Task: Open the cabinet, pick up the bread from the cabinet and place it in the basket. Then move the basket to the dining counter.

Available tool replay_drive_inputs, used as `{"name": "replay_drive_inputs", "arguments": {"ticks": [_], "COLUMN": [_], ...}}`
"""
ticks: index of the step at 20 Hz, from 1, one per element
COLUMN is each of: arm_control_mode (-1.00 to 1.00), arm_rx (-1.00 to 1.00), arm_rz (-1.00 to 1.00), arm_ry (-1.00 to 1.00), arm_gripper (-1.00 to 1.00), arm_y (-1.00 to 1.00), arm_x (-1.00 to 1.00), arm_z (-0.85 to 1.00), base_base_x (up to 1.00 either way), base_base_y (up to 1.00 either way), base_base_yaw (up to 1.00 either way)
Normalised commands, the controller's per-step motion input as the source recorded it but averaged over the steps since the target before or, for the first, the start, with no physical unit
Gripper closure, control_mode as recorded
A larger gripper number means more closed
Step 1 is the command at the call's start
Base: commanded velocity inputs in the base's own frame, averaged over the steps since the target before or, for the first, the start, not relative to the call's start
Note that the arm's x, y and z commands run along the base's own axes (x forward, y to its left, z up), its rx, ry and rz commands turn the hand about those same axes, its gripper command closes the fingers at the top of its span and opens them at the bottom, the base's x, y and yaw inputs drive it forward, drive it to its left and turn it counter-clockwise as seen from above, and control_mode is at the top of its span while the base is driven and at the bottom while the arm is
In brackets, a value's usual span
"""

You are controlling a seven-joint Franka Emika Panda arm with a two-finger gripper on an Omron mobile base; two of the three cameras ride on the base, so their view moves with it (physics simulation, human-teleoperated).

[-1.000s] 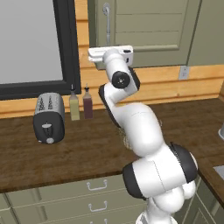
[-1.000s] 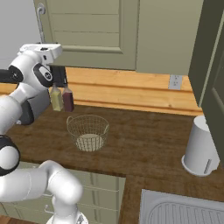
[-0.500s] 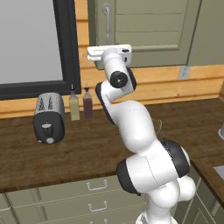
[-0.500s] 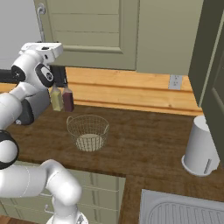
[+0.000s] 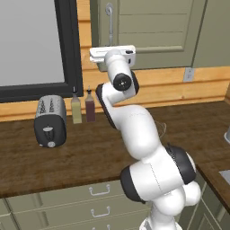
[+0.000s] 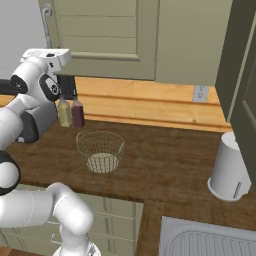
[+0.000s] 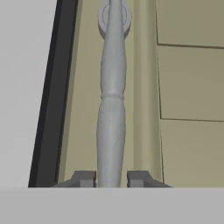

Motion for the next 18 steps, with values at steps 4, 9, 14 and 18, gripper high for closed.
{"name": "replay_drive_inputs", "arguments": {"ticks": [4,9,14,18], "arm_control_mode": [-1.00,-1.00,-1.00,-1.00], "arm_rx": [0.00,0.00,0.00,0.00], "arm_rz": [0.00,0.00,-0.04,-0.07], "arm_ry": [0.00,0.02,0.06,0.11], "arm_gripper": [1.00,1.00,1.00,1.00], "arm_y": [0.00,-0.01,-0.29,-0.50], "arm_x": [0.00,0.01,-0.48,-0.78], "arm_z": [0.00,0.03,0.14,0.16], "base_base_x": [0.00,0.00,0.00,0.00], "base_base_y": [0.00,0.00,0.00,0.00], "base_base_yaw": [0.00,0.00,0.00,0.00]}}
